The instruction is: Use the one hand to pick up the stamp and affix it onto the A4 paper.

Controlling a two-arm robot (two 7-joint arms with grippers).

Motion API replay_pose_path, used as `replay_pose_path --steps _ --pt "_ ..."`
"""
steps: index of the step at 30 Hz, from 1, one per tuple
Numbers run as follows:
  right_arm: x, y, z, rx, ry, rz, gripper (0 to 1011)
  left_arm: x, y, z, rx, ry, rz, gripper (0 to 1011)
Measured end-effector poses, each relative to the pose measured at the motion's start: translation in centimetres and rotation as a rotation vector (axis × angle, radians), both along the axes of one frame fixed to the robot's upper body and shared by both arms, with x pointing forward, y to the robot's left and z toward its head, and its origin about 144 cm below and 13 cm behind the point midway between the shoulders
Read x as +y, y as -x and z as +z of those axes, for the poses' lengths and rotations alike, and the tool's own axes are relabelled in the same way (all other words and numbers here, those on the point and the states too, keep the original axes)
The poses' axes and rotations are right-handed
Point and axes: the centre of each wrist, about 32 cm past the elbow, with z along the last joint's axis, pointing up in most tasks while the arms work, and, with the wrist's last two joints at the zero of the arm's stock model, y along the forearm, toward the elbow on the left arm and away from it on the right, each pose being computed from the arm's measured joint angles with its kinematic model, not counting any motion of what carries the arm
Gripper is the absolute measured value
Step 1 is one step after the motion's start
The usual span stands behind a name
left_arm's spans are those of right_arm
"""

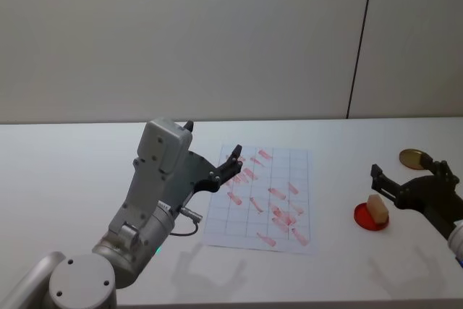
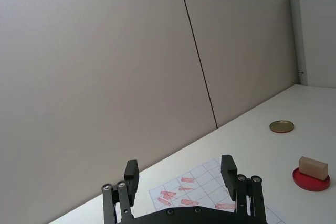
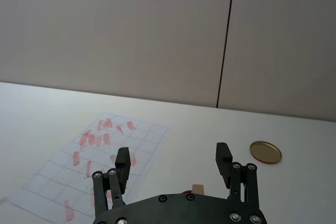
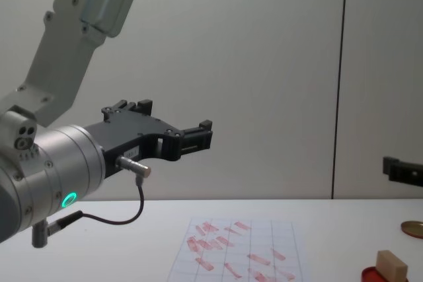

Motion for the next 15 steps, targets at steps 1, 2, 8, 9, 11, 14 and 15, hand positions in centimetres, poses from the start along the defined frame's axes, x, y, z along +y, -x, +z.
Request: replay_pose_path --steps 1,2,8,9,11,14,15 --pt "-0.2 -0.5 -0.1 0.018 0.002 -0.009 1001 0.0 0.0 0.0 0.0 0.0 0.0 993" --pt "-0.3 -0.7 -0.1 0.023 0.002 -0.013 1001 0.0 0.0 0.0 0.0 0.0 0.0 993" --pt "-0.7 -2.5 -0.5 0.082 0.0 -0.042 1001 0.0 0.0 0.0 0.0 0.0 0.0 993" --pt "-0.7 -2.8 -0.6 0.09 0.0 -0.045 1001 0.0 0.0 0.0 0.0 0.0 0.0 993" --pt "-0.8 -3.3 -0.8 0.104 -0.003 -0.052 1001 0.0 0.0 0.0 0.0 0.0 0.0 993" --pt "-0.8 -4.3 -1.0 0.138 -0.009 -0.066 1001 0.0 0.0 0.0 0.0 0.0 0.0 993" --pt "-0.8 -4.6 -1.1 0.146 -0.011 -0.07 1001 0.0 0.0 0.0 0.0 0.0 0.0 993"
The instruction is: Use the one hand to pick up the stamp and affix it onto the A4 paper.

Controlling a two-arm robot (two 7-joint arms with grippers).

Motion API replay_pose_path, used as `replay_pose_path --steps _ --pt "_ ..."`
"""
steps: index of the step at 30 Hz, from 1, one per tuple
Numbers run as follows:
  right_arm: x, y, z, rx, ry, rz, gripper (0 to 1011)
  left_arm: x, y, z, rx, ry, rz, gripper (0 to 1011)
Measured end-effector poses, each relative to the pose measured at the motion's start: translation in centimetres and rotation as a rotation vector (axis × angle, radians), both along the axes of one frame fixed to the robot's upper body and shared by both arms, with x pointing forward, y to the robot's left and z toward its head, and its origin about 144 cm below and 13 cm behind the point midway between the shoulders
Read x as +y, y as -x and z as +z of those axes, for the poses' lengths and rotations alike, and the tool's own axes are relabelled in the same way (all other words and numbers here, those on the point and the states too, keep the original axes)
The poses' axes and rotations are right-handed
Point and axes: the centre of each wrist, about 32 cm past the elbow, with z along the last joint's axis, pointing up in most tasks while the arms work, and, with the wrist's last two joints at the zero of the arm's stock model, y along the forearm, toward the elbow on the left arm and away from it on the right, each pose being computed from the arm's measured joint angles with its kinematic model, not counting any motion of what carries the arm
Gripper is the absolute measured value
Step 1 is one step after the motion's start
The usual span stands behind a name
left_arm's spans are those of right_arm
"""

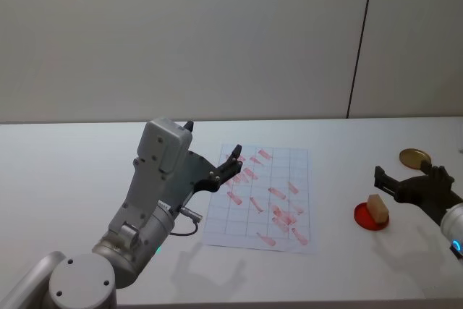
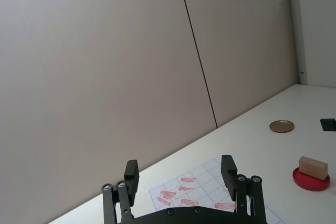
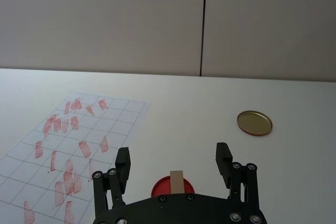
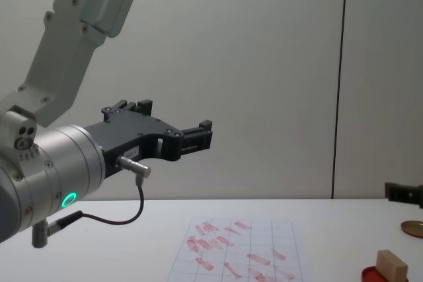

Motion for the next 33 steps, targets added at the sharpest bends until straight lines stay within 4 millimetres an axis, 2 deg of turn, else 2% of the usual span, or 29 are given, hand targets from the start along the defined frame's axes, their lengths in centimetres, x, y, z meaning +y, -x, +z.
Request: replay_pose_path --steps 20,33 --pt "0.9 -4.5 -2.4 0.18 -0.042 -0.031 1001 0.0 0.0 0.0 0.0 0.0 0.0 993" --pt "1.4 -6.0 -3.8 0.252 -0.027 -0.027 994 0.0 0.0 0.0 0.0 0.0 0.0 993"
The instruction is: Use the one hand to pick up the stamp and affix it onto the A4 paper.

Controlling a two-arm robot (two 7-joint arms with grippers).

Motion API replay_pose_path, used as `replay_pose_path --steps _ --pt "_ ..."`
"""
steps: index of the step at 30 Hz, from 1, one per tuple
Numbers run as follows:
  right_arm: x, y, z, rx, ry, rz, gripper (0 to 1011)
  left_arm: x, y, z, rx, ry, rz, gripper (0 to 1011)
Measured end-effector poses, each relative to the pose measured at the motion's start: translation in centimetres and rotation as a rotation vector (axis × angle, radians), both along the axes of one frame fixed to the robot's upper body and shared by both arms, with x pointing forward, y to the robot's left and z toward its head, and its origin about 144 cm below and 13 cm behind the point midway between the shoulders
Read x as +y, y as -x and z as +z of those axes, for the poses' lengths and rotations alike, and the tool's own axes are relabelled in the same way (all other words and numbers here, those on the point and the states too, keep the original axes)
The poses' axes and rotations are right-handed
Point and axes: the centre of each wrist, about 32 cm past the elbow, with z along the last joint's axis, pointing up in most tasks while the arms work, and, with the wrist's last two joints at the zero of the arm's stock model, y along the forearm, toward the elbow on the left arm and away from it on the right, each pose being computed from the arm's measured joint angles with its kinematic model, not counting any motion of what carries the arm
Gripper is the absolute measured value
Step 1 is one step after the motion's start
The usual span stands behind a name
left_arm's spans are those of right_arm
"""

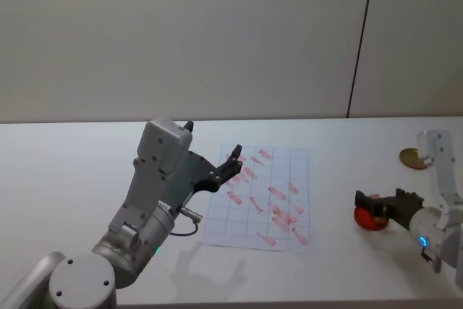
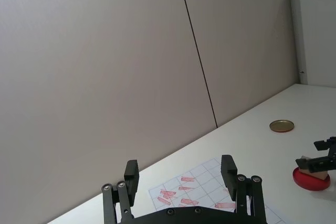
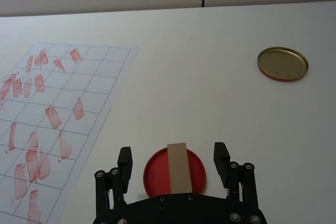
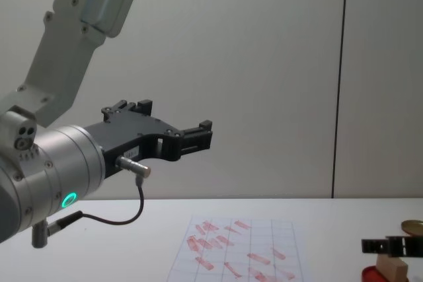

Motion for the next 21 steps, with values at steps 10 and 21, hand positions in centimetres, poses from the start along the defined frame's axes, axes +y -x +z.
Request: replay_pose_path --steps 10,21 --pt "0.24 -0.63 -0.74 0.038 0.021 0.002 759 0.0 0.0 0.0 0.0 0.0 0.0 993" --pt "0.36 -0.86 -1.09 0.057 0.035 -0.002 394 0.0 0.0 0.0 0.0 0.0 0.0 993"
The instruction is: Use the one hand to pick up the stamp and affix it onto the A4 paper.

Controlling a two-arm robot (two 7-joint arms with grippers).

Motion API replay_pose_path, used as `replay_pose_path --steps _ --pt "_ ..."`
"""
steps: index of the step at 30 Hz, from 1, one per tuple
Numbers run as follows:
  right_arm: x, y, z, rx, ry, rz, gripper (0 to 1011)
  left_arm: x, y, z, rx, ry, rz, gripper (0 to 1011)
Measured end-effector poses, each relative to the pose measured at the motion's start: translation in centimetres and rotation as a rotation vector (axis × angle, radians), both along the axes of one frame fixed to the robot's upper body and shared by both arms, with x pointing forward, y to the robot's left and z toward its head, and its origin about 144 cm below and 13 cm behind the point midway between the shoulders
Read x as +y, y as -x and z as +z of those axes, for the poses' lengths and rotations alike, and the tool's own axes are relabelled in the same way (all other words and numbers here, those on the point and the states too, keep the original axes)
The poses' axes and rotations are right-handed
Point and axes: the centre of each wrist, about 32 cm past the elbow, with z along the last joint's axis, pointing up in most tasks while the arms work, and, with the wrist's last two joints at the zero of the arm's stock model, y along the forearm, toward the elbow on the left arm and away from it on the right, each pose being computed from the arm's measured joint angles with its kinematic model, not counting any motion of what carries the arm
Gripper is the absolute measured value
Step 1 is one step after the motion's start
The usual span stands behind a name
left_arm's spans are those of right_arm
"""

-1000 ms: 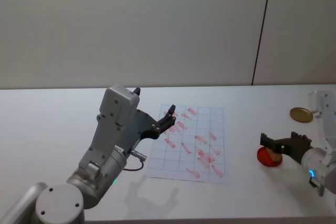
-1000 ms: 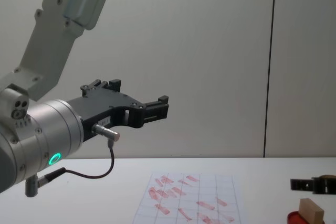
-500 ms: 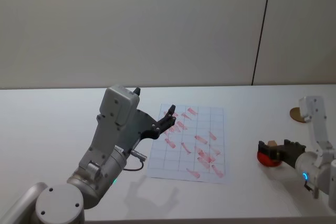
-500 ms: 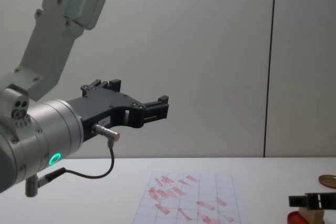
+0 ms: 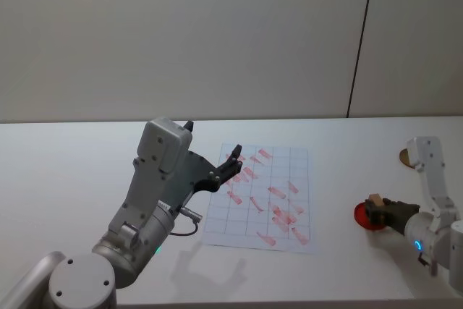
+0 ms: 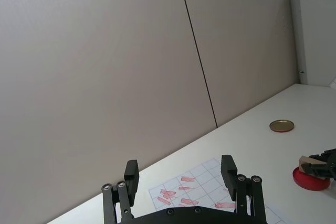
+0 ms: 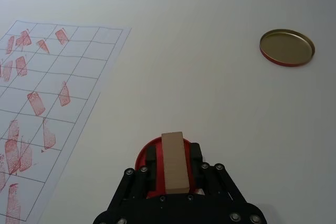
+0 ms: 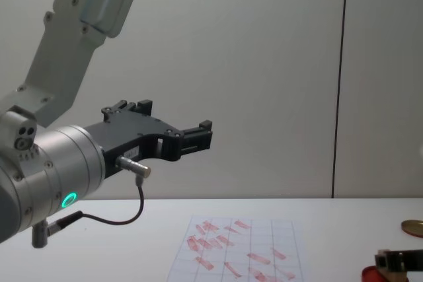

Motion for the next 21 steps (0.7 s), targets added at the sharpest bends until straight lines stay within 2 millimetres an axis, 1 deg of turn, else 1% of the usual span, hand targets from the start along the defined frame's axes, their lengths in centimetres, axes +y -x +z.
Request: replay_pose_path --steps 3,4,5,8,21 --pt "0.02 -0.02 -0.04 0.003 0.002 -0.003 312 0.0 0.0 0.0 0.0 0.0 0.0 993" --pt "0.04 -0.02 -0.06 0.005 0.004 -0.004 255 0.0 0.0 0.0 0.0 0.0 0.0 993" --pt "0.04 -0.03 -0.06 0.005 0.004 -0.005 238 0.0 0.0 0.0 0.0 0.0 0.0 993" --pt "0.07 -0.05 -0.09 0.009 0.007 -0.008 219 0.0 0.0 0.0 0.0 0.0 0.0 993" --pt "-0.03 -0.08 -0.51 0.034 0.014 -0.022 220 0.0 0.0 0.0 0.0 0.0 0.0 993"
